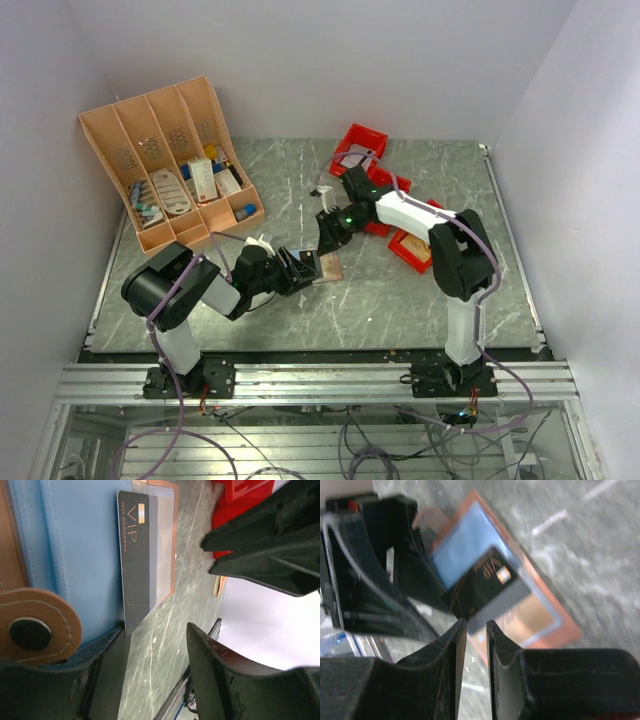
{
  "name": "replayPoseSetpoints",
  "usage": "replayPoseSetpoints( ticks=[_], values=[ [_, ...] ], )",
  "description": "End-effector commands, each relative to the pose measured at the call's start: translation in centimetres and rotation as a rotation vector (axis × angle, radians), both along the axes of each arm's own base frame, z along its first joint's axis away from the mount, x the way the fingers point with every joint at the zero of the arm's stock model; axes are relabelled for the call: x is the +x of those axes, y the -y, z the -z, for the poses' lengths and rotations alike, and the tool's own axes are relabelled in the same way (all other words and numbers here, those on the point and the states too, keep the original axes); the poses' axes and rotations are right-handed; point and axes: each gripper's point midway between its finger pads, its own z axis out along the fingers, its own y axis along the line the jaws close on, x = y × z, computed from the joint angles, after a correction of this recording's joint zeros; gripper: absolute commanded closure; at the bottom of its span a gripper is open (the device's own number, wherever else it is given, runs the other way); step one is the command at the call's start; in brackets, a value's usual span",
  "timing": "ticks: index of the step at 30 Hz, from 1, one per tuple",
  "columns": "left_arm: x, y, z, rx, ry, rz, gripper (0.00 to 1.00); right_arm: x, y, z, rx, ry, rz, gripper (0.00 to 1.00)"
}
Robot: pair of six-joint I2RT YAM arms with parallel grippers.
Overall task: Put the credit cards into the card holder
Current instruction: Insert the credit card into the card holder.
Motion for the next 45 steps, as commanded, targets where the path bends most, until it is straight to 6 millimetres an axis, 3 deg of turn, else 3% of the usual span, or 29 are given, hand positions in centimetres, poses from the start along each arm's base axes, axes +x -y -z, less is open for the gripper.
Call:
replayPoseSetpoints(
  ticks=[1, 6, 10, 18, 27, 33, 45],
  values=[
    [0.0, -0.4, 0.8, 0.037, -0.002, 0.018, 0.40, 0.7, -4.1, 0.4, -0.007, -0.015, -0.012, 0.78],
    [0.1, -0.4, 0.7, 0.027, 0.015, 0.019, 0.40, 0.0, -7.2, 2.2, -0.071, -0.065, -0.051, 0.87],
    [0.1, -0.5, 0.8, 0.028, 0.015, 0.016, 0.40, -0.6, -7.9, 3.6, -0.163, -0.031, -0.048, 0.88],
    [0.6, -0.5, 0.8, 0.036, 0.020, 0.010, 0.39, -1.1, -6.5, 5.0, -0.340, 0.081, -0.038, 0.89],
    [1.1, -0.7, 0.8, 0.043, 0.025, -0.011, 0.38, -0.9, -4.1, 5.1, -0.442, 0.155, -0.038, 0.88],
    [1.2, -0.7, 0.3, 0.038, 0.047, -0.011, 0.38, -1.2, -3.2, 5.0, -0.459, 0.166, -0.051, 0.87],
    [1.0, -1.7, -2.2, 0.137, 0.140, 0.023, 0.39, -1.8, -3.4, 4.5, -0.383, 0.108, -0.118, 0.85]
  ],
)
